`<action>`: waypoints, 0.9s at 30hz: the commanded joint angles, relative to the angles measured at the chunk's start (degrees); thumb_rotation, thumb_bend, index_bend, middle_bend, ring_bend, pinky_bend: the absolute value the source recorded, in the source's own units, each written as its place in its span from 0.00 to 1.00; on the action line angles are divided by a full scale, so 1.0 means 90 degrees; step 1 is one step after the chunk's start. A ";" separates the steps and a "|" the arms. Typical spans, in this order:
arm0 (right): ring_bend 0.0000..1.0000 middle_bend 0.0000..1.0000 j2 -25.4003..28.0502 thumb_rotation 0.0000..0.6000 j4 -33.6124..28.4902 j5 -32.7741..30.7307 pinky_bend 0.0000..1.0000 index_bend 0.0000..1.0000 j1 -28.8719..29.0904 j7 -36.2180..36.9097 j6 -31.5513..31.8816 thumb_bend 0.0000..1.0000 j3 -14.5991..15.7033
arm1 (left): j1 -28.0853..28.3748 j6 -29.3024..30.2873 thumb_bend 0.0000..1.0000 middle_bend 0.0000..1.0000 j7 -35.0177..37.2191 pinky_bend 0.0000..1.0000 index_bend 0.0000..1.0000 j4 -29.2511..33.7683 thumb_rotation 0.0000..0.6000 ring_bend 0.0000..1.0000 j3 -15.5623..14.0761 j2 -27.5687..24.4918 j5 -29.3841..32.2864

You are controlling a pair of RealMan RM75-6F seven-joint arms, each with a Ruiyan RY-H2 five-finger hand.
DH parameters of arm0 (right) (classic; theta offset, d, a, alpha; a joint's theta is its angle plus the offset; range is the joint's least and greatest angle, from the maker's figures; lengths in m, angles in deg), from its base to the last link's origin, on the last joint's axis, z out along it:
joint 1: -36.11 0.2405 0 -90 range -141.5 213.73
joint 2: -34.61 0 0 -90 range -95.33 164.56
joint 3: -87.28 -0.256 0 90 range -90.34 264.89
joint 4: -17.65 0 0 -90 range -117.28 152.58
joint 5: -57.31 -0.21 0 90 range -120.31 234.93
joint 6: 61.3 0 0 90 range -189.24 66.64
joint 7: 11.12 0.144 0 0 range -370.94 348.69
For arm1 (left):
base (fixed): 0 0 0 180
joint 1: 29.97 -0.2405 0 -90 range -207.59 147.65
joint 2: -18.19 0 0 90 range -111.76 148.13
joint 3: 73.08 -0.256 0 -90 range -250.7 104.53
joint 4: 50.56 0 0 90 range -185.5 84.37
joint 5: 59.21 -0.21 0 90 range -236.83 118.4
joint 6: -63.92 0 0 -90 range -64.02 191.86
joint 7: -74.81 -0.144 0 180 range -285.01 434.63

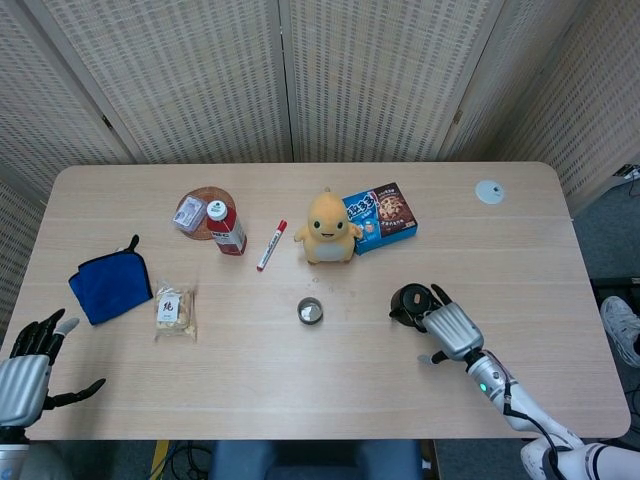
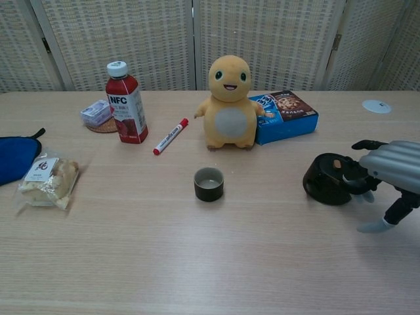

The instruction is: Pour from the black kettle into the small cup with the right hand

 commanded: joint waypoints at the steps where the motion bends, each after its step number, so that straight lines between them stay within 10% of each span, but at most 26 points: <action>1: 0.46 0.56 -0.0008 0.64 0.0008 -0.0032 0.00 0.55 -0.0009 -0.0019 -0.0024 0.00 0.0009 | 0.0000 -0.0004 0.10 0.02 -0.0001 0.03 0.13 -0.0004 0.61 0.08 -0.0001 0.0001 0.0002; 12: 0.65 0.70 -0.0102 0.82 0.0072 -0.0188 0.00 0.62 0.0022 0.0238 -0.0117 0.00 -0.0116 | -0.0029 0.0011 0.10 0.02 -0.0014 0.03 0.13 -0.0014 0.61 0.08 -0.0004 -0.0006 0.0028; 27: 0.84 0.93 -0.0175 0.81 0.0304 -0.0262 0.06 0.75 0.0293 0.1352 -0.0278 0.00 -0.0546 | -0.0062 0.0041 0.10 0.02 -0.0102 0.02 0.13 0.0059 0.61 0.08 0.0008 -0.0056 0.0061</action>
